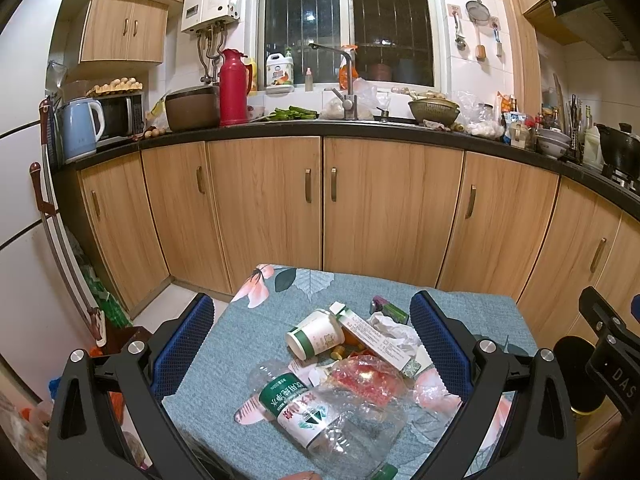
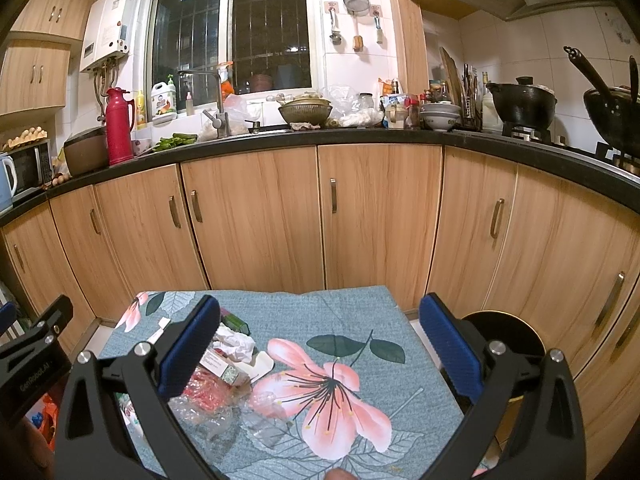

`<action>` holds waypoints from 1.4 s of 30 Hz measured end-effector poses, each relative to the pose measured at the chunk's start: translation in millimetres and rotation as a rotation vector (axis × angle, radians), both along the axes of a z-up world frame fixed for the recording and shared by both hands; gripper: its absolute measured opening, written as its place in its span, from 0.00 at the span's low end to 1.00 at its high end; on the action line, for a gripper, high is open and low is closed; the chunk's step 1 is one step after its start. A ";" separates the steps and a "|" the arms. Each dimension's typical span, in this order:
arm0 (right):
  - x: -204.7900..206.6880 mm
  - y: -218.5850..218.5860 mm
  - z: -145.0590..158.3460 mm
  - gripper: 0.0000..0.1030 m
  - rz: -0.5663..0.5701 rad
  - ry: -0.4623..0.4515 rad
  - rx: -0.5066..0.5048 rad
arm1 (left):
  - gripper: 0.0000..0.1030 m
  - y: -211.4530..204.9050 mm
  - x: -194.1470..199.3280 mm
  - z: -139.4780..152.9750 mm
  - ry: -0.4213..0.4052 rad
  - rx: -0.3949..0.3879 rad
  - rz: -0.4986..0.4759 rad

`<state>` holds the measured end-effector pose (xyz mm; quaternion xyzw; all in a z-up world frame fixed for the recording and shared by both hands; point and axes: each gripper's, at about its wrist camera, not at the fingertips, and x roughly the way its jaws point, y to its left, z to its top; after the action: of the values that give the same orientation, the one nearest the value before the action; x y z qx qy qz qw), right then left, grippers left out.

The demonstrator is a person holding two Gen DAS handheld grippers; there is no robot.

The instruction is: Collect trash

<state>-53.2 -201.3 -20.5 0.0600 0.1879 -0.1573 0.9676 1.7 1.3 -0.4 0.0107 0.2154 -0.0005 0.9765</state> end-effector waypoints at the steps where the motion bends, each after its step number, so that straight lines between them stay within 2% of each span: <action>1: 0.1 -0.6 0.6 0.97 -0.001 0.000 0.001 | 0.92 -0.1 0.0 0.0 -0.001 0.001 0.000; 42: 4.6 0.9 -11.3 0.97 0.003 0.006 0.009 | 0.92 0.1 1.0 -0.4 0.003 0.000 -0.002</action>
<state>-48.6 -200.3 -31.9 0.0635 0.1918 -0.1555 0.9670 2.6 1.4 -0.8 0.0109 0.2168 -0.0013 0.9762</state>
